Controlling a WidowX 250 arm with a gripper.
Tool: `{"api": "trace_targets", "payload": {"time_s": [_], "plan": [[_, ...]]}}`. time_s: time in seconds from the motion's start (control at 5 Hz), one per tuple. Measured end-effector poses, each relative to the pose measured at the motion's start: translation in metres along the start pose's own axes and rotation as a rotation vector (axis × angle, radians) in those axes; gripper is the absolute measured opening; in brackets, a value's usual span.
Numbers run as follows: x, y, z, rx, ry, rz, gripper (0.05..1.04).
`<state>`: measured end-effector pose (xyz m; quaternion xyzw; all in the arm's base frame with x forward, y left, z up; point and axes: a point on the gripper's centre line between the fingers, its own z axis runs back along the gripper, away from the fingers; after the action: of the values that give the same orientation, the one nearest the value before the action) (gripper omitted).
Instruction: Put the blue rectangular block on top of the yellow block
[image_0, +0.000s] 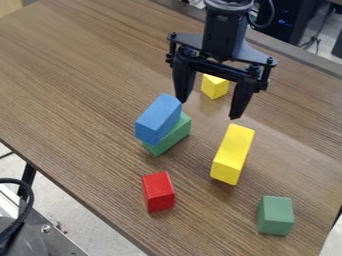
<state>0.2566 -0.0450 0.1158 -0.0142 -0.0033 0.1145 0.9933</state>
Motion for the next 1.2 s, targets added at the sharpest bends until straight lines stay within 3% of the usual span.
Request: {"api": "trace_targets", "payload": {"time_s": [0.2,0.6,1.0,1.2], "plan": [[-0.003,0.001,-0.006,0.009,0.023,-0.001,1.0],[0.002,0.011,-0.007,-0.004,0.019,-0.016,1.0],[0.0,0.047,-0.006,0.013,0.093,0.057,1.0],[-0.002,0.054,-0.004,0.011,0.114,0.028,1.0]]}}
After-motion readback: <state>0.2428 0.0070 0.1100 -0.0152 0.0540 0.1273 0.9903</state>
